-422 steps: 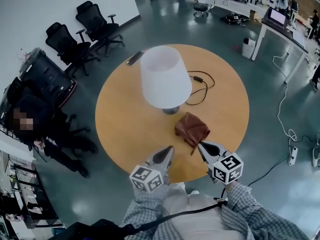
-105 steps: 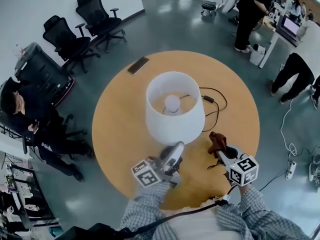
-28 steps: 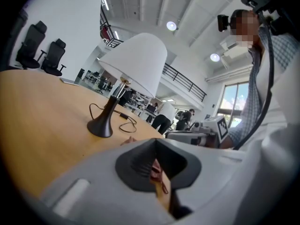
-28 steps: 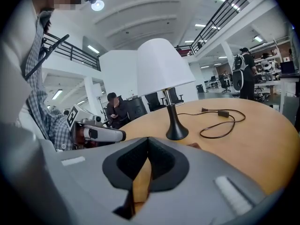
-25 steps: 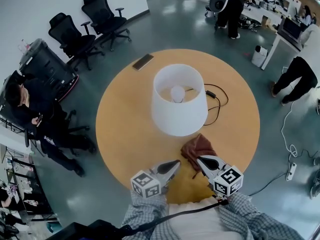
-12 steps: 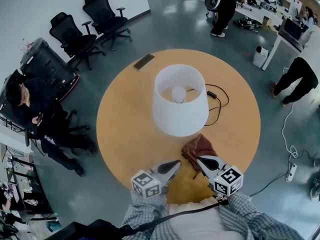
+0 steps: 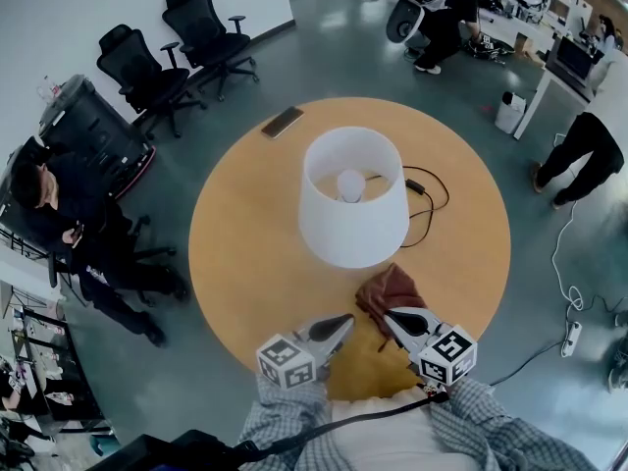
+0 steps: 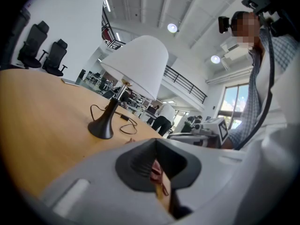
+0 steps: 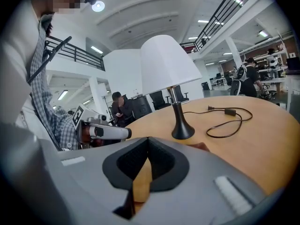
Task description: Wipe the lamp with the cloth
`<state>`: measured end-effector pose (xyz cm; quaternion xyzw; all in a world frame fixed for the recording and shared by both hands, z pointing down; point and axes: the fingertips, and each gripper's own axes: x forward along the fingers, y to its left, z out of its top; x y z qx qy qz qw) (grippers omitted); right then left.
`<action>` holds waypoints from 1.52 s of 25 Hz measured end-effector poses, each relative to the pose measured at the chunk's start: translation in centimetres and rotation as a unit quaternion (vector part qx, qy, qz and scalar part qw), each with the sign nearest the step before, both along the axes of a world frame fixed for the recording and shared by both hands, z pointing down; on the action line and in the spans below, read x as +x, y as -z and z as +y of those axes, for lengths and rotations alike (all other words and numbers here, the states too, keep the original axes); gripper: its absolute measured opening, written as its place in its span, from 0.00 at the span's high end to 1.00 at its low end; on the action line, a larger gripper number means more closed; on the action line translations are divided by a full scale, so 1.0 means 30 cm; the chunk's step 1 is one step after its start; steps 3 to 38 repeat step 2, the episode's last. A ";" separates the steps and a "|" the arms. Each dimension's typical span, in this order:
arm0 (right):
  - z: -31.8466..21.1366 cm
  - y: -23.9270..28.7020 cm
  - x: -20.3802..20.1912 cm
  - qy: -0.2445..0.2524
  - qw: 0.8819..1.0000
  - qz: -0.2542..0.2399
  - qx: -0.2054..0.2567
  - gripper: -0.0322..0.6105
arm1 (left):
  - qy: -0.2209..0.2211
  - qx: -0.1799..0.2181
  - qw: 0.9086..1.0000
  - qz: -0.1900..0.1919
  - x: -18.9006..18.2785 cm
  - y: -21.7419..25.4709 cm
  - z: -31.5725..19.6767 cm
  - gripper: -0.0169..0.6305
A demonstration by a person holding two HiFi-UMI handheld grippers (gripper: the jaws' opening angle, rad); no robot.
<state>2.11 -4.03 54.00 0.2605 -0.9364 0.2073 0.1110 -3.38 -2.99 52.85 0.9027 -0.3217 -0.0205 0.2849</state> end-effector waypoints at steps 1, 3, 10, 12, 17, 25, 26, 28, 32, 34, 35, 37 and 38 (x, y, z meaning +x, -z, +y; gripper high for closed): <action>0.001 0.002 -0.002 0.001 1.000 -0.001 0.000 0.95 | 0.001 0.000 1.000 0.000 -0.002 0.001 0.001 0.97; 0.002 0.004 -0.004 0.002 1.000 -0.003 0.000 0.95 | 0.001 0.000 1.000 0.001 -0.005 0.002 0.001 0.97; 0.002 0.004 -0.004 0.002 1.000 -0.003 0.000 0.95 | 0.001 0.000 1.000 0.001 -0.005 0.002 0.001 0.97; 0.002 0.004 -0.004 0.002 1.000 -0.003 0.000 0.95 | 0.001 0.000 1.000 0.001 -0.005 0.002 0.001 0.97; 0.002 0.004 -0.004 0.002 1.000 -0.003 0.000 0.95 | 0.001 0.000 1.000 0.001 -0.005 0.002 0.001 0.97; 0.002 0.004 -0.004 0.002 1.000 -0.003 0.000 0.95 | 0.001 0.000 1.000 0.001 -0.005 0.002 0.001 0.97; 0.002 0.004 -0.004 0.002 1.000 -0.003 0.000 0.95 | 0.001 0.000 1.000 0.001 -0.005 0.002 0.001 0.97; 0.002 0.004 -0.004 0.002 1.000 -0.003 0.000 0.95 | 0.001 0.000 1.000 0.001 -0.005 0.002 0.001 0.97; 0.002 0.004 -0.004 0.002 1.000 -0.003 0.000 0.95 | 0.001 0.000 1.000 0.001 -0.005 0.002 0.001 0.97; 0.002 0.004 -0.004 0.002 1.000 -0.003 0.000 0.95 | 0.001 0.000 1.000 0.001 -0.005 0.002 0.001 0.97; 0.002 0.004 -0.004 0.002 1.000 -0.003 0.000 0.95 | 0.001 0.000 1.000 0.001 -0.005 0.002 0.001 0.97; 0.002 0.004 -0.004 0.002 1.000 -0.003 0.000 0.95 | 0.001 0.000 1.000 0.001 -0.005 0.002 0.001 0.97; 0.002 0.004 -0.004 0.002 1.000 -0.003 0.000 0.95 | 0.001 0.000 1.000 0.001 -0.005 0.002 0.001 0.97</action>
